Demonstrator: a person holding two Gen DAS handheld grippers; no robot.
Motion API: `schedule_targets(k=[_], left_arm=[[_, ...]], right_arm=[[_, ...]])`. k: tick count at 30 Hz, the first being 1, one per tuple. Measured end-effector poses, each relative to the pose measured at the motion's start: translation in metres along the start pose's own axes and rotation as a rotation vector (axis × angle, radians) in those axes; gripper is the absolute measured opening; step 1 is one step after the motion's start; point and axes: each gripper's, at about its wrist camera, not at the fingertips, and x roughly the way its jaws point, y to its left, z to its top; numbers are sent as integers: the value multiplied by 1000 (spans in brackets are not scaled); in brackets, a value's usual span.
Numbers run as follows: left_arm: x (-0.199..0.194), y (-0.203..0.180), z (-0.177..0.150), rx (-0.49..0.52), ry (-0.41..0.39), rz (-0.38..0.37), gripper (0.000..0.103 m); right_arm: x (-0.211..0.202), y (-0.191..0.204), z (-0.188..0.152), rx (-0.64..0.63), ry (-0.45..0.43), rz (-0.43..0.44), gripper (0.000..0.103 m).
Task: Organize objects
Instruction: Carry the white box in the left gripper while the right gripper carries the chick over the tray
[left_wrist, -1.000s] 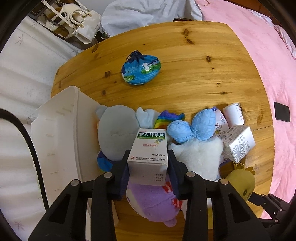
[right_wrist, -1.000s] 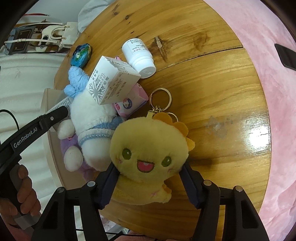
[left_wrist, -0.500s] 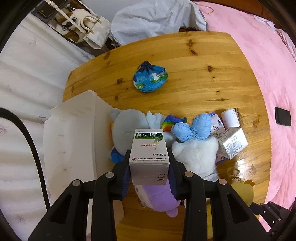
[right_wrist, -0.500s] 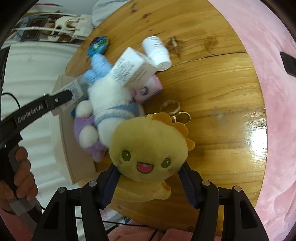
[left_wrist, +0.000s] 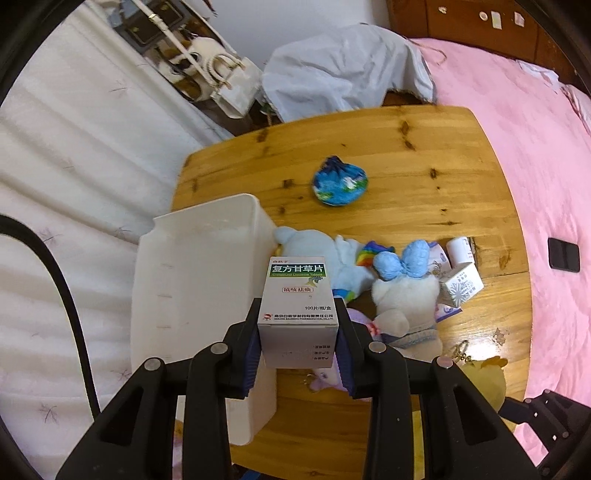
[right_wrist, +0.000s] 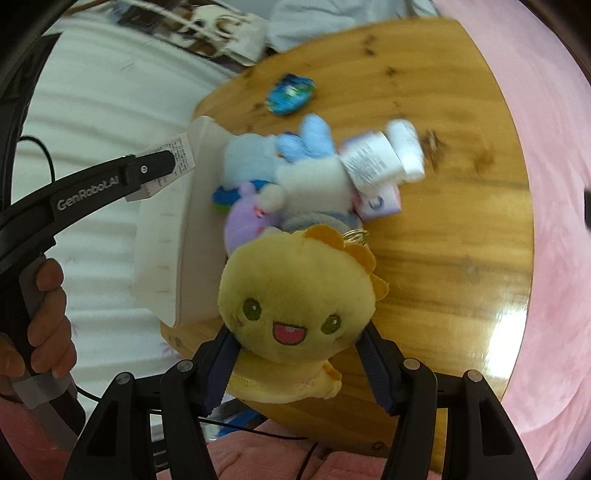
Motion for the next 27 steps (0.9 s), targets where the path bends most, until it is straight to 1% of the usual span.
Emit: schedule_targets(k=[2, 7, 9, 15, 20, 27], left_arm=[[-6, 5, -1, 8, -11, 7, 38], [-21, 23, -3, -9, -51, 25, 38], [-24, 30, -5, -14, -64, 35, 38], [-36, 51, -14, -2, -104, 68, 38], [-45, 70, -25, -1, -137, 58, 38], [-52, 101, -39, 11, -174, 52, 38]], right_arm=[[-3, 6, -1, -31, -8, -1, 63], [-6, 26, -8, -129, -29, -19, 63], [-3, 35, -6, -159, -35, -23, 63], [-7, 53, -17, -198, -50, -28, 63], [-5, 75, -20, -236, -71, -27, 63], [-1, 110, -22, -256, -110, -25, 63]])
